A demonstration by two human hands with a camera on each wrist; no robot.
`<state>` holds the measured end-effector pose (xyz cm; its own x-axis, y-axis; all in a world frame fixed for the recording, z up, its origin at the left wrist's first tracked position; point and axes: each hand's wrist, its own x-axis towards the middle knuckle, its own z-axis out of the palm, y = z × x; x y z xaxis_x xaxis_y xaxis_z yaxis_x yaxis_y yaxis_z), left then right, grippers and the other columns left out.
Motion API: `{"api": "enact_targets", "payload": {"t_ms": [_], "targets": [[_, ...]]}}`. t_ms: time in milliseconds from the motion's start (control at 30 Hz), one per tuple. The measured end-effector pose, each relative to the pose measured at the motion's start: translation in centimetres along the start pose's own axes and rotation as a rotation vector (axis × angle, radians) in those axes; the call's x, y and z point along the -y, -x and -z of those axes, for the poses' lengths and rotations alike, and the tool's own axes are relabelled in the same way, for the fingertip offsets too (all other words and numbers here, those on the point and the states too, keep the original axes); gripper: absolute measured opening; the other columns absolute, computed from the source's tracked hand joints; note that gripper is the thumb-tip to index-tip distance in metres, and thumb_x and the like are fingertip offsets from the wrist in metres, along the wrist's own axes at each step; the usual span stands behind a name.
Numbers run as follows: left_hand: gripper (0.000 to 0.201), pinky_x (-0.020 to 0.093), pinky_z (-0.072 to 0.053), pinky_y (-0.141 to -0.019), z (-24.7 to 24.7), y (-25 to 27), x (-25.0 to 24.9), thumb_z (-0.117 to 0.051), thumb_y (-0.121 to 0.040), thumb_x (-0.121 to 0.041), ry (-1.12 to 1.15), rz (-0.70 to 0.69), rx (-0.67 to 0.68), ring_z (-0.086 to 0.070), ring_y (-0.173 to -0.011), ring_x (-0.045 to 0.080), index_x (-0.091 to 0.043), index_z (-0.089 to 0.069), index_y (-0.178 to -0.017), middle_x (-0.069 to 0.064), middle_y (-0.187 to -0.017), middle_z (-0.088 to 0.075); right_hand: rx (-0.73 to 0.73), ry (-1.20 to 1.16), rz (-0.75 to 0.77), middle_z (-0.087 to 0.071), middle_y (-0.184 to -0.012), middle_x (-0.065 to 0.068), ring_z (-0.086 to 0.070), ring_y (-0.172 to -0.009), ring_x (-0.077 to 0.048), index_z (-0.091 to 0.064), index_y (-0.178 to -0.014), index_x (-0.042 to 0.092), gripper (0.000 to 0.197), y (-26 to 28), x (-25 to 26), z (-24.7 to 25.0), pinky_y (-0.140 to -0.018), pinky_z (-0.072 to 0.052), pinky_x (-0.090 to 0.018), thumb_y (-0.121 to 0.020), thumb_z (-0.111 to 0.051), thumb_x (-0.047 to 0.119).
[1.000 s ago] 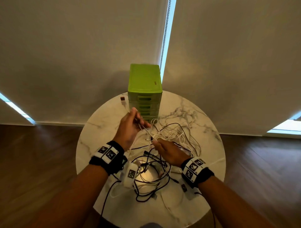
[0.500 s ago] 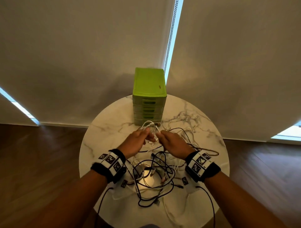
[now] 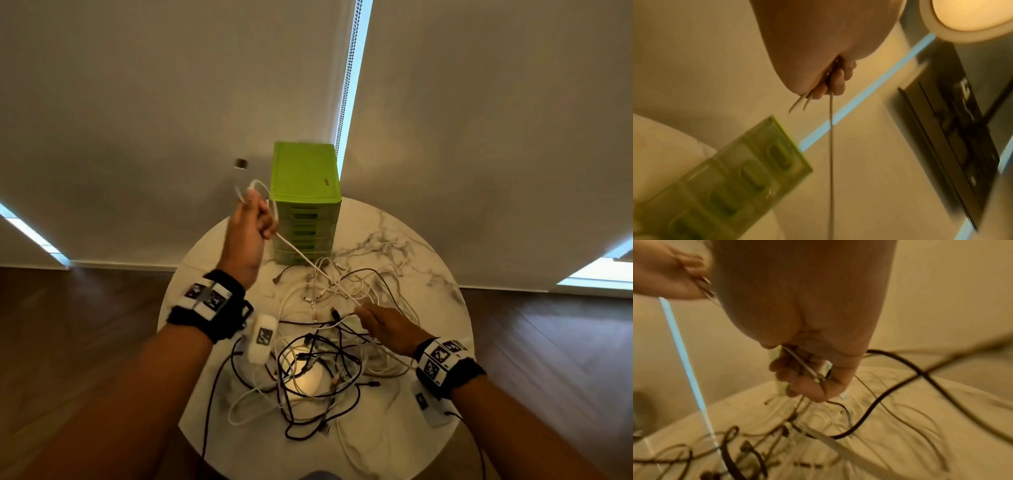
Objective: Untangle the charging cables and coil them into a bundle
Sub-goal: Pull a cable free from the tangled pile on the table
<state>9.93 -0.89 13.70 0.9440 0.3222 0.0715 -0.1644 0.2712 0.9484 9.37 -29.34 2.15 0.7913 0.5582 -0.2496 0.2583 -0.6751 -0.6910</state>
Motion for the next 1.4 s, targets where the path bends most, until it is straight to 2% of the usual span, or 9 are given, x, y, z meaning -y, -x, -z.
{"api": "enact_targets", "payload": {"t_ms": [167, 333, 467, 533, 700, 967, 1100, 1200, 1400], "targets": [[0.035, 0.022, -0.040, -0.065, 0.6, 0.6, -0.5, -0.032, -0.109, -0.035, -0.316, -0.066, 0.073, -0.044, -0.063, 0.008, -0.020, -0.050, -0.084, -0.008, -0.069, -0.044, -0.091, 0.061, -0.038, -0.058, -0.071, 0.008, -0.056, -0.068, -0.012, -0.052, -0.080, 0.028, 0.036, -0.7, -0.5, 1.6, -0.072, -0.042, -0.033, -0.106, -0.035, 0.045], [0.049, 0.028, -0.043, -0.073, -0.3, 4.4, 4.4, -0.030, -0.105, -0.053, -0.763, 0.265, 0.397, -0.056, -0.079, 0.012, -0.022, -0.066, -0.097, -0.006, -0.082, -0.060, -0.218, -0.062, 0.128, -0.063, -0.069, 0.000, -0.058, -0.062, -0.010, -0.054, -0.078, 0.023, 0.039, -2.1, 5.2, 2.0, -0.066, -0.045, -0.027, -0.108, -0.035, 0.040], [0.055, 0.020, -0.038, -0.055, -1.6, 5.2, 6.5, -0.036, -0.102, -0.060, -0.467, 0.499, 0.317, -0.045, -0.057, 0.003, -0.020, -0.074, -0.102, 0.011, -0.062, -0.052, -0.130, -0.062, 0.306, -0.059, -0.076, 0.009, -0.058, -0.069, -0.005, -0.050, -0.085, 0.041, 0.028, -1.4, 9.3, 1.7, -0.068, -0.046, -0.025, -0.108, -0.037, 0.036], [0.037, 0.016, -0.037, -0.051, -2.3, 5.0, 6.1, -0.048, -0.104, -0.046, -0.340, 0.439, 0.231, -0.045, -0.054, 0.003, -0.021, -0.071, -0.089, -0.006, -0.054, -0.053, -0.111, -0.062, 0.310, -0.060, -0.078, 0.011, -0.061, -0.072, -0.006, -0.050, -0.089, 0.043, 0.025, -1.0, 9.7, 1.6, -0.070, -0.048, -0.027, -0.108, -0.036, 0.038], [0.008, 0.014, -0.044, -0.069, -2.9, 4.0, 4.9, -0.066, -0.097, -0.016, -0.401, 0.136, 0.119, -0.058, -0.062, -0.007, -0.016, -0.064, -0.089, -0.014, -0.068, -0.062, -0.059, -0.001, 0.045, -0.067, -0.077, 0.007, -0.065, -0.074, -0.012, -0.060, -0.093, 0.021, 0.039, -0.1, 6.3, 2.3, -0.079, -0.053, -0.038, -0.107, -0.033, 0.045], [0.019, 0.023, -0.052, -0.072, -7.5, 7.3, 7.4, -0.064, -0.099, -0.027, -0.649, 0.085, 0.507, -0.069, -0.077, 0.003, -0.008, -0.061, -0.100, -0.002, -0.083, -0.068, -0.223, 0.046, -0.001, -0.067, -0.116, 0.004, -0.063, -0.105, -0.012, -0.051, -0.134, 0.025, 0.034, 3.9, 5.5, 1.3, -0.096, -0.046, -0.039, -0.103, -0.050, 0.038], [0.037, 0.037, -0.054, -0.090, -9.6, 7.7, 8.3, -0.050, -0.100, -0.053, -0.693, 0.093, 0.583, -0.068, -0.091, 0.015, -0.020, -0.066, -0.102, 0.004, -0.094, -0.072, -0.473, -0.201, -0.104, -0.064, -0.077, -0.002, -0.067, -0.068, -0.022, -0.049, -0.113, 0.016, 0.025, 7.5, 4.3, 1.1, -0.069, -0.052, -0.044, -0.107, -0.038, 0.038], [0.039, 0.024, -0.048, -0.070, -10.8, 7.7, 7.4, -0.041, -0.107, -0.044, -0.583, 0.126, 0.600, -0.057, -0.068, 0.007, -0.016, -0.067, -0.103, -0.004, -0.078, -0.061, -0.628, -0.108, -0.227, -0.062, -0.078, 0.000, -0.060, -0.070, -0.024, -0.052, -0.109, 0.017, 0.027, 11.1, 0.1, 1.0, -0.067, -0.044, -0.038, -0.107, -0.036, 0.039], [0.037, 0.017, -0.043, -0.065, -10.7, 7.9, 8.0, -0.037, -0.109, -0.038, -0.481, 0.205, 0.735, -0.060, -0.079, 0.005, -0.022, -0.070, -0.106, 0.000, -0.090, -0.066, -0.464, -0.135, -0.491, -0.052, -0.080, 0.007, -0.048, -0.069, -0.011, -0.056, -0.095, 0.014, 0.021, 18.5, -8.4, -2.8, -0.076, -0.039, -0.033, -0.108, -0.039, 0.019]]}}
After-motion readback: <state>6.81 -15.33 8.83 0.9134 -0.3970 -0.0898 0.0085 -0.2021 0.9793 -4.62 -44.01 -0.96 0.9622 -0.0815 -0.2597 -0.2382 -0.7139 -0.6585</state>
